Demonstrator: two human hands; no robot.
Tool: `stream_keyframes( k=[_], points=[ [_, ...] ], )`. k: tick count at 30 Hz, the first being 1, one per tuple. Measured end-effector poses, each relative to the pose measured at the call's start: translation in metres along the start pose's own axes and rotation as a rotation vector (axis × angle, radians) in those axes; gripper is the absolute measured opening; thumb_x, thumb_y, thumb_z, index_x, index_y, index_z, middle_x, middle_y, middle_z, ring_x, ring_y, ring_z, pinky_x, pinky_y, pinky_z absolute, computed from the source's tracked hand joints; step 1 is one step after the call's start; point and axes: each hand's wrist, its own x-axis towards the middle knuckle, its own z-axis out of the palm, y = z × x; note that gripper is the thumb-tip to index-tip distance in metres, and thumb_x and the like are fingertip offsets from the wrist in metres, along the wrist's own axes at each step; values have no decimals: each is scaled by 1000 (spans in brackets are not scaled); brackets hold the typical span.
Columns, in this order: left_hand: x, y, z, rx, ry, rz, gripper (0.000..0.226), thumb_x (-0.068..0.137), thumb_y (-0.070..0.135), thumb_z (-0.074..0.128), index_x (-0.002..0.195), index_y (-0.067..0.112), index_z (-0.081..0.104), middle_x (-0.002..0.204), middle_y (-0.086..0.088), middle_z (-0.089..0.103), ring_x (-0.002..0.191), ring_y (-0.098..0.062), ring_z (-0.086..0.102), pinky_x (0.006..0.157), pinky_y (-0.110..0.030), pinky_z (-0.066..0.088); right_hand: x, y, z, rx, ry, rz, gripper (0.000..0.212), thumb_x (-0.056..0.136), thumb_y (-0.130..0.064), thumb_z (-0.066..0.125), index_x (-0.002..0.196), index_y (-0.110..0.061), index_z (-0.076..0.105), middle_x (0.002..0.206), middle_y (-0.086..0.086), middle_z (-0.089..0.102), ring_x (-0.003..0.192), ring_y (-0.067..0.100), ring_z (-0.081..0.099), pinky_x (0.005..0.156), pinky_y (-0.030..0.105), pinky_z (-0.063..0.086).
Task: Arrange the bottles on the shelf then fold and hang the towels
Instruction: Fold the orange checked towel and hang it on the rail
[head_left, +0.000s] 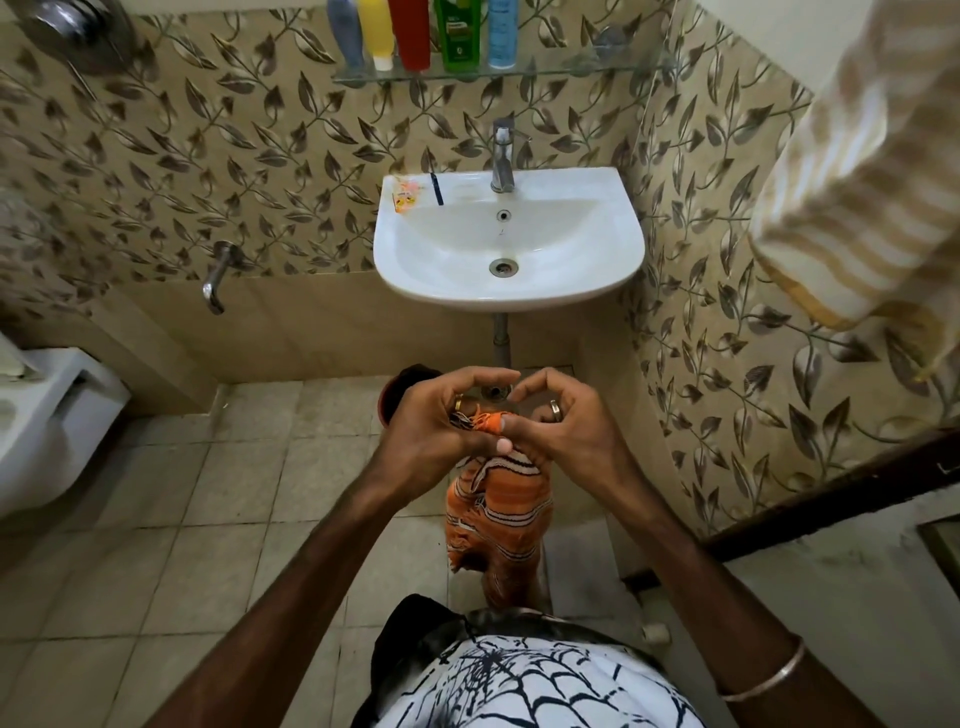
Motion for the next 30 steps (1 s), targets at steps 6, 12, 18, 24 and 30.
stream_keyframes(
  k=[6, 12, 18, 24, 30],
  points=[
    [0, 3, -10, -1, -51, 20, 49, 81, -8, 71, 121, 20, 67, 106, -3, 73, 95, -25, 72, 80, -36, 61, 2, -1, -11, -5, -172, 55, 27, 75, -29, 86, 97, -15, 77, 89, 6, 77, 77, 20, 75, 70, 41, 62],
    [-1, -2, -5, -9, 11, -7, 29, 91, 1, 64, 113, 19, 67, 107, 6, 71, 96, -15, 70, 77, -29, 57, 0, -3, -11, -30, -163, 16, 20, 77, -19, 86, 92, -10, 78, 88, 5, 78, 79, 19, 77, 73, 39, 63],
    [2, -5, -4, 38, 176, 38, 20, 78, 4, 79, 97, 11, 76, 94, -2, 77, 89, -19, 74, 79, -43, 62, 1, -4, -8, -44, -73, -32, 13, 79, -22, 85, 87, -14, 78, 79, 2, 77, 70, 16, 75, 64, 31, 60],
    [3, -2, -4, 149, 136, 164, 18, 82, -4, 73, 93, 9, 78, 89, -4, 78, 85, -15, 76, 75, -38, 63, 9, 7, -14, 3, -276, 32, 26, 79, -22, 84, 105, -20, 76, 100, 3, 77, 91, 19, 75, 81, 40, 61],
    [4, 3, -9, 200, 74, 208, 28, 83, -7, 71, 96, 17, 78, 92, 0, 79, 86, -12, 75, 75, -29, 61, 13, 12, -17, -4, -334, 35, 15, 83, -19, 80, 98, -18, 78, 96, 4, 77, 90, 18, 74, 77, 35, 60]
  ],
)
